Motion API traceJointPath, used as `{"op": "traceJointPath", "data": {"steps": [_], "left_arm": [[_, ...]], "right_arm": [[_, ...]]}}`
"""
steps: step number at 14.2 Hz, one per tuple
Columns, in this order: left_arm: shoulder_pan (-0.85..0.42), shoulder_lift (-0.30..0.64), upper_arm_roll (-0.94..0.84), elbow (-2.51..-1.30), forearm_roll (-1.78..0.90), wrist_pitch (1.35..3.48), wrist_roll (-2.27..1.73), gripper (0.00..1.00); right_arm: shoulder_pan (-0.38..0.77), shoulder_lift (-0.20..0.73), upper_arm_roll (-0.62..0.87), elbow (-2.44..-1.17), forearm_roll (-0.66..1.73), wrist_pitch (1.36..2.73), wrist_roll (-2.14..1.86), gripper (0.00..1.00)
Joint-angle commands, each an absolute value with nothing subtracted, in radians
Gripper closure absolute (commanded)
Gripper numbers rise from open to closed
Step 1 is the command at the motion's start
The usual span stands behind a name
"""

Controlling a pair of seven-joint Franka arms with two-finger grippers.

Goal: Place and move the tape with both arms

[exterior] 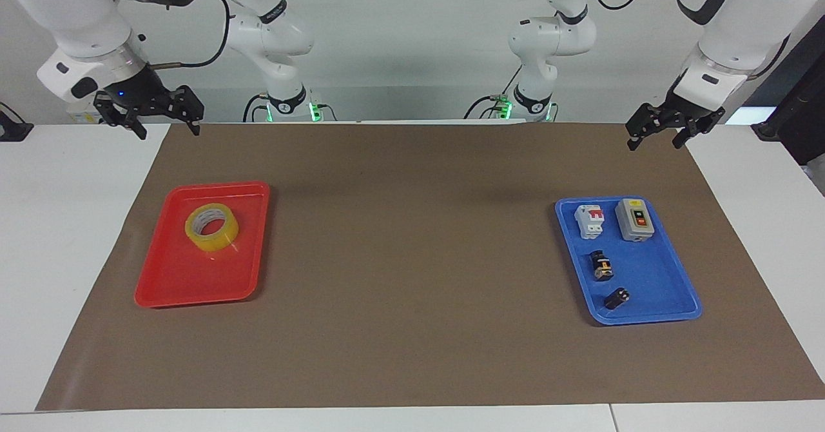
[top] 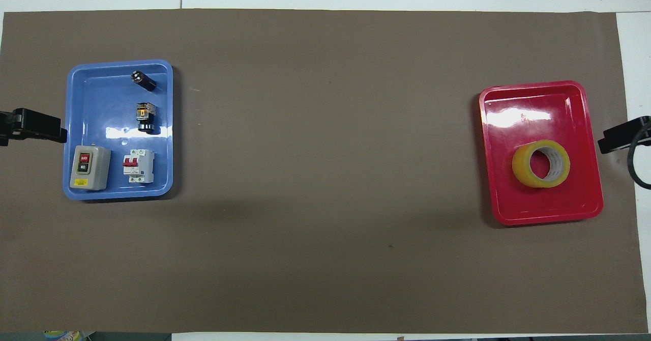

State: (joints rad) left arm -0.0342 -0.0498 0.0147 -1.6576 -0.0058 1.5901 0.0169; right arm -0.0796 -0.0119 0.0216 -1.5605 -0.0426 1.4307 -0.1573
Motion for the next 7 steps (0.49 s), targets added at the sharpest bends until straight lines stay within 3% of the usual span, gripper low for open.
{"op": "traceJointPath", "data": {"steps": [1,7], "left_arm": [[-0.029,-0.072,0.012,-1.675,0.015,1.582,0.023,0.00],[-0.029,-0.072,0.012,-1.675,0.015,1.582,0.023,0.00]], "right_arm": [[-0.041,-0.049,0.026,-1.608,-0.051,1.436,-0.097,0.00],[-0.041,-0.046,-0.005,-1.600,-0.051,1.419,-0.103,0.00]]}}
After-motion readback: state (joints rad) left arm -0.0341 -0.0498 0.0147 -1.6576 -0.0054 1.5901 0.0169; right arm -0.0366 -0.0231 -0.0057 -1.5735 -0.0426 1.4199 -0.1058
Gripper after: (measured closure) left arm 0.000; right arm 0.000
